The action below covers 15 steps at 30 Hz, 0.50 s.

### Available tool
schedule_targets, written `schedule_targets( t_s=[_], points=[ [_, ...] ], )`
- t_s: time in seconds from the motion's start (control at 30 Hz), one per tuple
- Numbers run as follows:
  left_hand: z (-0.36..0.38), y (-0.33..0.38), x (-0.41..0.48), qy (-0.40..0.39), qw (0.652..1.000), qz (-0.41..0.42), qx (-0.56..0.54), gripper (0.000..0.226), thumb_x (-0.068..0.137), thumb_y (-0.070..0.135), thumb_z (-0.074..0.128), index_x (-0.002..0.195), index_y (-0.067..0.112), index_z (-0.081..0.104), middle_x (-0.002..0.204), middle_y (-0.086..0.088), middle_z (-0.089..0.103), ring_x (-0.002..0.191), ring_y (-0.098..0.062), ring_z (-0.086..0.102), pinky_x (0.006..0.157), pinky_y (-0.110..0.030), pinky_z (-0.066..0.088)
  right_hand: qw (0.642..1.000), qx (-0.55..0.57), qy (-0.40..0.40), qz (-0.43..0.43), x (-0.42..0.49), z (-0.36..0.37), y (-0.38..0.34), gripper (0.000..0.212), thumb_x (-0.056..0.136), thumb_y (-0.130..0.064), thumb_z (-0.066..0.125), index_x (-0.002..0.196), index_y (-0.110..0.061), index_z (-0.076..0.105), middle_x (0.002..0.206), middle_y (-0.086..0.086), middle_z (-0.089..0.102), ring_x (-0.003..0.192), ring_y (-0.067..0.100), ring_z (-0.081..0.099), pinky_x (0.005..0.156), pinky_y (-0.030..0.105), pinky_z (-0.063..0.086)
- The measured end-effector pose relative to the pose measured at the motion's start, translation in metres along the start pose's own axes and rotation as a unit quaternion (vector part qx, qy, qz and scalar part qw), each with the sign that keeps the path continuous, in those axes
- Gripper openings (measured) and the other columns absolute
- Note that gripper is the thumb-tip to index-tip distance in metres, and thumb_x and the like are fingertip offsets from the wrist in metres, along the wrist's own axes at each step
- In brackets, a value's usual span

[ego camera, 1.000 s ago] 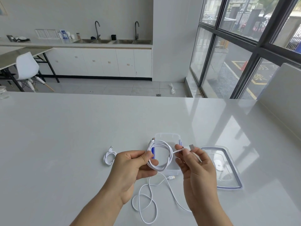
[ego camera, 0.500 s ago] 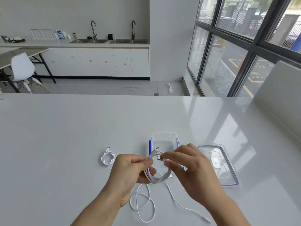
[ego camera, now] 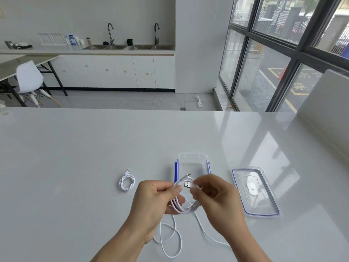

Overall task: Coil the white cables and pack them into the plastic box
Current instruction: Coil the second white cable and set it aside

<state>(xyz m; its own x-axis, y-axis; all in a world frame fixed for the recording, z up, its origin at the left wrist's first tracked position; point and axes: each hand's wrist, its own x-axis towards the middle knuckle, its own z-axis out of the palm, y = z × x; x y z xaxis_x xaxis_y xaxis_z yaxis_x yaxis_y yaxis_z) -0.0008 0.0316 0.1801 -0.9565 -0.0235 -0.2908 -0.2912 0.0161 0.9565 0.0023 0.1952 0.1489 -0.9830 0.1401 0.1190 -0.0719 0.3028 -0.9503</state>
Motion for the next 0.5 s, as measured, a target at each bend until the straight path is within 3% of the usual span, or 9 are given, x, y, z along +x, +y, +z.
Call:
schedule_targets(
  t_s=[0.1, 0.27, 0.37, 0.5],
  points=[
    [0.0001, -0.0003, 0.0006, 0.004, 1.0, -0.003, -0.012, 0.016, 0.089, 0.005, 0.069, 0.077, 0.002, 0.079, 0.073, -0.024, 0.074, 0.06, -0.026, 0.07, 0.059, -0.036, 0.061, 0.999, 0.039, 0.017, 0.009, -0.0009, 0.0037, 0.0023, 0.023, 0.08, -0.006, 0.079, 0.075, -0.025, 0.067, 0.069, 0.003, 0.071, 0.066, 0.029, 0.069, 0.067, 0.051, 0.057],
    [0.0014, -0.0029, 0.0027, -0.006, 0.999, -0.011, -0.036, 0.013, 0.089, 0.006, 0.068, 0.082, 0.002, 0.078, 0.074, -0.022, 0.075, 0.062, -0.026, 0.071, 0.06, -0.035, 0.06, 0.992, 0.116, 0.034, 0.033, -0.0017, 0.0056, 0.004, 0.016, 0.083, 0.001, 0.076, 0.077, -0.014, 0.072, 0.067, 0.01, 0.073, 0.065, 0.027, 0.072, 0.066, 0.041, 0.058],
    [0.0038, -0.0042, 0.0015, -0.009, 0.999, -0.001, -0.031, 0.008, 0.09, 0.005, 0.068, 0.091, 0.003, 0.076, 0.071, -0.019, 0.075, 0.062, -0.025, 0.07, 0.061, -0.036, 0.061, 0.993, 0.107, 0.048, 0.026, -0.0019, 0.0072, 0.0058, 0.019, 0.083, -0.001, 0.077, 0.076, -0.018, 0.072, 0.065, 0.009, 0.072, 0.062, 0.027, 0.07, 0.063, 0.04, 0.057],
    [0.0015, -0.0011, 0.0048, -0.057, 0.998, -0.002, -0.01, 0.034, 0.089, 0.005, 0.069, 0.118, 0.023, 0.066, 0.077, -0.019, 0.076, 0.068, -0.025, 0.071, 0.069, -0.04, 0.063, 0.998, 0.021, 0.055, -0.029, -0.0002, 0.0095, 0.0072, 0.022, 0.084, -0.008, 0.077, 0.08, -0.028, 0.068, 0.064, 0.002, 0.069, 0.058, 0.023, 0.067, 0.059, 0.039, 0.055]
  ],
)
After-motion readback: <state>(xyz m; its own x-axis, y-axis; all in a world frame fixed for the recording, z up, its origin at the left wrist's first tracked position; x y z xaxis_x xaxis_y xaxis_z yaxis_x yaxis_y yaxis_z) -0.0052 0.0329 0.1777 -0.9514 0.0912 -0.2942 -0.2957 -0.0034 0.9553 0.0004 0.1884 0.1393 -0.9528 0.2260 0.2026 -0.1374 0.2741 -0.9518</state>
